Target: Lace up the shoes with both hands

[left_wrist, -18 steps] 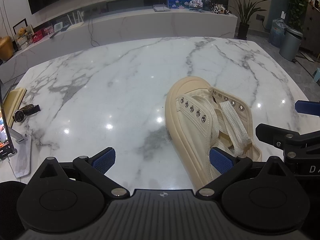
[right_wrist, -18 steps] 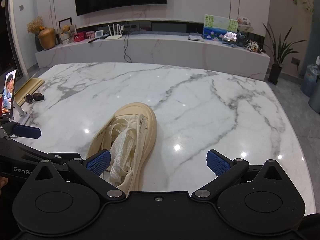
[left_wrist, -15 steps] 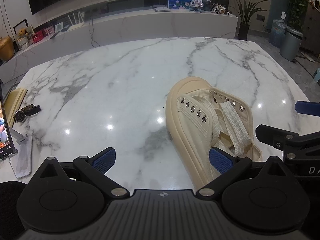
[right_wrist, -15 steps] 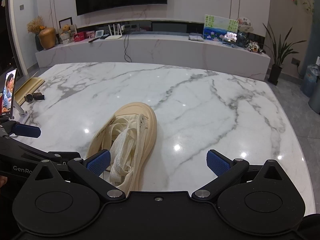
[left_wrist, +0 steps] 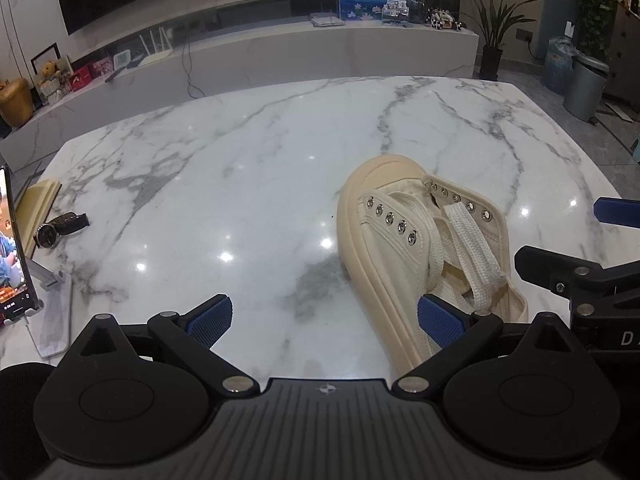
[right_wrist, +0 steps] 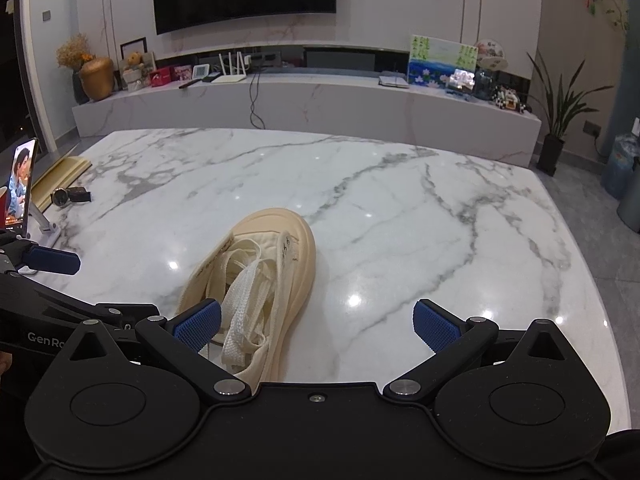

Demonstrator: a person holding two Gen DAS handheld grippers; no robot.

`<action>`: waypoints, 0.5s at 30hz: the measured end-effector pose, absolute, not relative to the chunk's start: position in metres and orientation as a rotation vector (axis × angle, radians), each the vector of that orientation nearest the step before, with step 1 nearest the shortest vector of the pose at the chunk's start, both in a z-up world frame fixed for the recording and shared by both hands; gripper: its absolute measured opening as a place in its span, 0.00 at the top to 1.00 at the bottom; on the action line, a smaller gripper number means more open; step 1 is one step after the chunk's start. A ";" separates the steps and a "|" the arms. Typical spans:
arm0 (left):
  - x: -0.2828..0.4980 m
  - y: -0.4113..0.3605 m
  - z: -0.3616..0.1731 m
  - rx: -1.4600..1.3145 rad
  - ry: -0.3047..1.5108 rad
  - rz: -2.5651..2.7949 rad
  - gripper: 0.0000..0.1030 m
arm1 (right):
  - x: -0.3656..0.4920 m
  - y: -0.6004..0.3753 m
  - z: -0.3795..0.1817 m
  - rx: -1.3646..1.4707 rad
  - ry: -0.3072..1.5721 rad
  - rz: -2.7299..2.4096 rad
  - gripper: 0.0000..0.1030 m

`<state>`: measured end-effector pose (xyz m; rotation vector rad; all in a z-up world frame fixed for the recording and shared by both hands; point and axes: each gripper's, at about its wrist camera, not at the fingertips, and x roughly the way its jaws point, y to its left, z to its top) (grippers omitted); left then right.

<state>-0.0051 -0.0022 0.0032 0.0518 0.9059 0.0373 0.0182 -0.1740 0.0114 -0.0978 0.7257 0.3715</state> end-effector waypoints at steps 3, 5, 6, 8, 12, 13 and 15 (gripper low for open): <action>-0.006 -0.003 0.004 0.036 0.899 0.031 0.02 | 0.017 -0.174 0.011 -0.093 0.735 0.371 0.01; -0.005 0.000 0.005 0.036 0.901 0.031 0.02 | 0.019 -0.173 0.008 -0.094 0.742 0.366 0.01; -0.005 0.001 0.006 0.037 0.903 0.033 0.02 | 0.019 -0.173 0.008 -0.095 0.744 0.364 0.01; -0.004 0.001 0.005 0.035 0.906 0.038 0.02 | 0.017 -0.174 0.009 -0.092 0.746 0.367 0.01; -0.004 0.002 0.005 0.039 0.906 0.042 0.02 | 0.017 -0.170 0.009 -0.099 0.745 0.374 0.01; -0.004 0.002 0.005 0.037 0.906 0.043 0.02 | 0.017 -0.170 0.010 -0.102 0.744 0.373 0.01; -0.004 0.002 0.005 0.032 0.909 0.043 0.02 | 0.018 -0.169 0.009 -0.107 0.744 0.371 0.01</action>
